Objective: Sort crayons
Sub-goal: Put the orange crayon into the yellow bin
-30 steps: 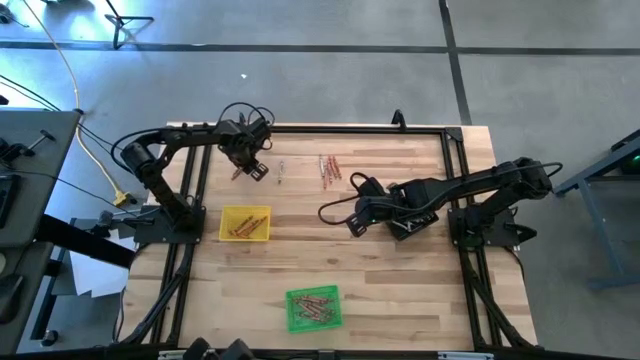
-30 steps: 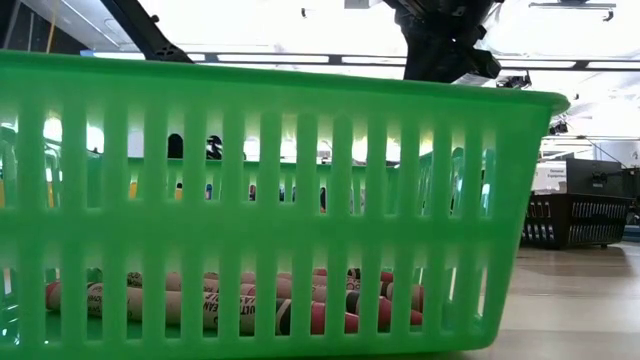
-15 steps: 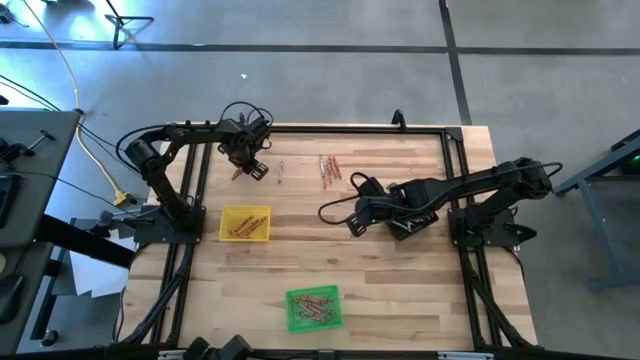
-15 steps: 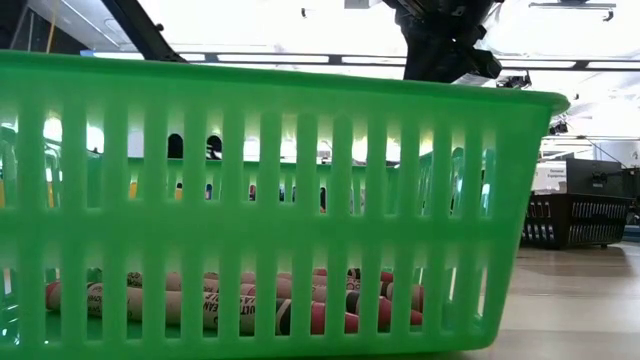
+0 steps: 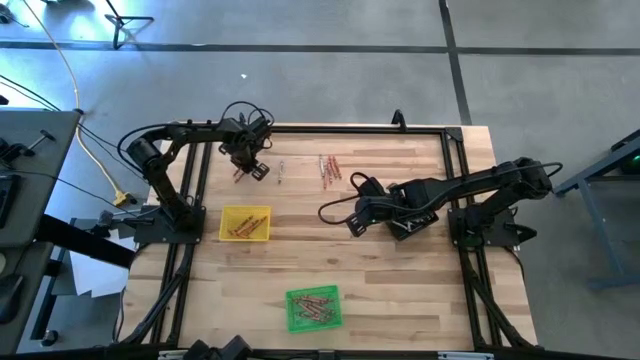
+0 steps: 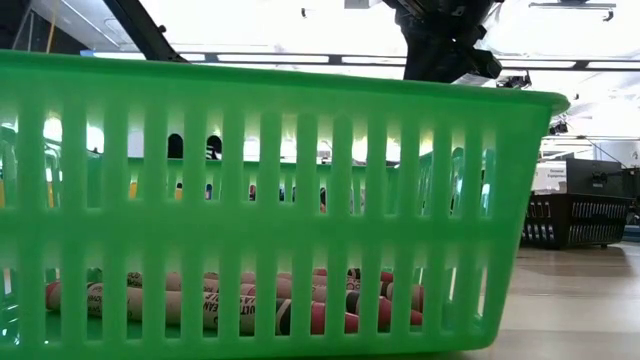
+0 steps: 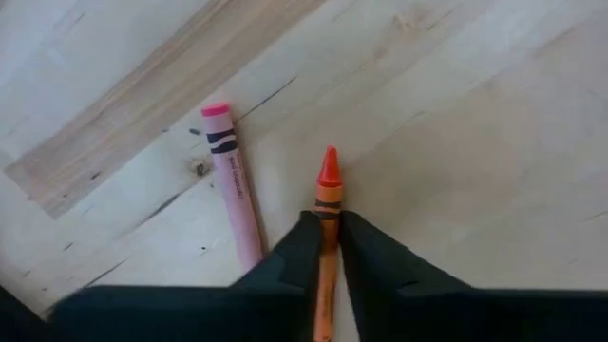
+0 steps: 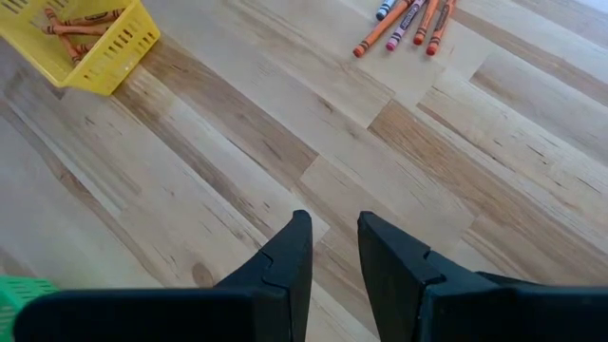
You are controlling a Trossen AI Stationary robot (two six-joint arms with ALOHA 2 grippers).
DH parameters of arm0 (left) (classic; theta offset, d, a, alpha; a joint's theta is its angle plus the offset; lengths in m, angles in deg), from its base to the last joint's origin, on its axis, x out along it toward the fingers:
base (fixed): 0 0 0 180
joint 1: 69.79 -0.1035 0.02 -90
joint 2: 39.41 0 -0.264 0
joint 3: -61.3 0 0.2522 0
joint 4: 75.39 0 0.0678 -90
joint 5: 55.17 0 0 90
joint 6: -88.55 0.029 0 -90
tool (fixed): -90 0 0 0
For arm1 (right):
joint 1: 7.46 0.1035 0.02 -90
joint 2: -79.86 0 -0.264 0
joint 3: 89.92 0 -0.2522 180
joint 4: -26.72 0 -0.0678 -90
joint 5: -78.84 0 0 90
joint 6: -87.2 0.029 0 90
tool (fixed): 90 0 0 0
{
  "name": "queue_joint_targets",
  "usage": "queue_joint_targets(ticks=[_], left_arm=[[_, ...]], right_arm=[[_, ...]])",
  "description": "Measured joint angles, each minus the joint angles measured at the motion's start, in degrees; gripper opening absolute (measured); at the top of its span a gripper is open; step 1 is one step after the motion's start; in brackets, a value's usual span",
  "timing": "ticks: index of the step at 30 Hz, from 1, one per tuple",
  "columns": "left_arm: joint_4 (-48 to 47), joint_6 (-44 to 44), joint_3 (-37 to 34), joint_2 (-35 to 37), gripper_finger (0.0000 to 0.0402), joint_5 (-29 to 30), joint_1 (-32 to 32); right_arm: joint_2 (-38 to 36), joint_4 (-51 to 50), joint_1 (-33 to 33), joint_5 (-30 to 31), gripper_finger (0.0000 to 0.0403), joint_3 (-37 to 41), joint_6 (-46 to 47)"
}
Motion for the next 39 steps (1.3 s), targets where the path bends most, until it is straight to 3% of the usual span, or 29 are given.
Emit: queue_joint_targets(ticks=[3, 9, 15, 19, 27, 31, 39], left_arm=[[-0.7, 0.0, 0.0, 0.5, 0.0006, -0.4, 0.0], [-3.0, 0.0, -0.4, 3.7, 0.0005, -1.2, 0.6], [-5.6, -0.8, -0.3, 11.9, 0.0002, -2.9, 2.6], [-5.5, -4.1, -0.2, 19.6, 0.0001, -8.0, 5.7], [-11.9, -14.7, -0.1, 36.6, 0.0001, -14.5, 20.5], [-13.4, -24.4, -0.1, 43.6, 0.0001, -14.4, 30.0], [-15.4, -37.9, -3.6, 47.8, 0.0001, -0.1, 45.0]], right_arm=[[0.0, 0.0, 0.0, 0.0, 0.0083, 0.0, 0.0], [0.0, 0.0, 0.1, 0.0, 0.0083, 0.0, -0.1], [0.0, 0.0, 0.1, 0.0, 0.0083, 0.0, -0.9], [0.0, 0.0, 0.1, -0.1, 0.0083, 0.0, -1.7], [0.0, -0.1, 0.1, -0.1, 0.0083, 0.0, -1.7], [0.0, -0.1, 0.1, -0.2, 0.0083, 0.0, -3.3], [0.0, -0.1, 0.1, -0.2, 0.0083, 0.0, -4.7]])
